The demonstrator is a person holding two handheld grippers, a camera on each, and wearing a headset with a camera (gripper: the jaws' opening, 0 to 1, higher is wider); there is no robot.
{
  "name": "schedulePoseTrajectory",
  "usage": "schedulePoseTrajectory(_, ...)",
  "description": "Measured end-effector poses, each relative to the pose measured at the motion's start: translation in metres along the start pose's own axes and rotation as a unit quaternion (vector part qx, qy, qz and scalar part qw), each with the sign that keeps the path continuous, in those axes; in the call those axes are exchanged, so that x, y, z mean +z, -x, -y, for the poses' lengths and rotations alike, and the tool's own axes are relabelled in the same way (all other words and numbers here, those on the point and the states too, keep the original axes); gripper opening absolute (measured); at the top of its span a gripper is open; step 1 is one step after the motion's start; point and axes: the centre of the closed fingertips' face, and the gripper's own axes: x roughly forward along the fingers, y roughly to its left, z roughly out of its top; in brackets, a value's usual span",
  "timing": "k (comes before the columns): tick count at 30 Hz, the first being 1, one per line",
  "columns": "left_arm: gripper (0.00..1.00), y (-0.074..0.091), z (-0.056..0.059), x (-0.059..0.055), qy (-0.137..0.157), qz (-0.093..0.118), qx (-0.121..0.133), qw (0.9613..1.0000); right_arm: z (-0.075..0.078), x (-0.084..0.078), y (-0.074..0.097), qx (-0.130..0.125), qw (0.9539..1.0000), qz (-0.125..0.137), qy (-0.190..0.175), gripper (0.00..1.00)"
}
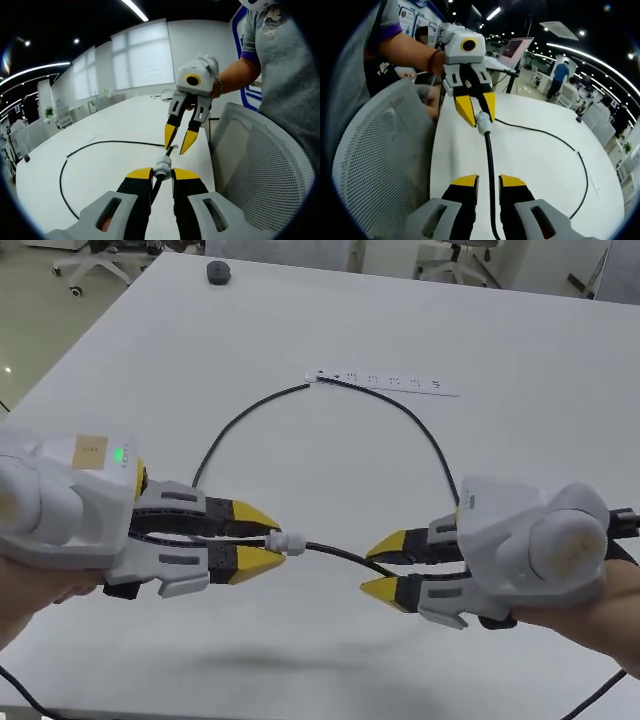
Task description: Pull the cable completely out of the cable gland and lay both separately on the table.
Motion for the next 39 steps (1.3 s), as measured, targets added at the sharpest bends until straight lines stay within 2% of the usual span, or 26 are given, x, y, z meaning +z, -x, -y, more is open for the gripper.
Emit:
schedulePoseTrajectory(5, 0.15, -0.001, 0.002, -0.001, -0.002, -0.004, -0.004, 1.0000, -0.004, 0.027, -0.003, 0.007, 0.9997, 0.022, 0.013, 0.11)
schedulePoseTrajectory(12, 0.15, -0.003, 0.003, 0.000, -0.004, -0.004, -0.007, 1.0000, -0.008, 0.040, -0.010, 0.011, 0.9992, 0.029, 0.026, 0.10)
schedulePoseTrajectory(17, 0.15, -0.003, 0.006, -0.001, -0.006, -0.005, -0.012, 0.9999, -0.007, 0.038, -0.012, 0.014, 0.9991, 0.023, 0.031, 0.08)
schedulePoseTrajectory(23, 0.15, -0.004, 0.007, -0.001, -0.009, -0.007, -0.015, 0.9998, -0.009, 0.037, -0.014, 0.019, 0.9988, 0.017, 0.042, 0.00)
schedulePoseTrajectory(31, 0.15, -0.005, 0.006, 0.000, -0.011, -0.004, -0.014, 0.9998, -0.006, 0.036, -0.012, 0.014, 0.9985, 0.020, 0.050, 0.00)
schedulePoseTrajectory(39, 0.15, 0.000, 0.000, -0.004, -0.010, -0.007, -0.006, 0.9999, 0.001, 0.018, -0.003, 0.005, 0.9989, 0.003, 0.046, 0.00)
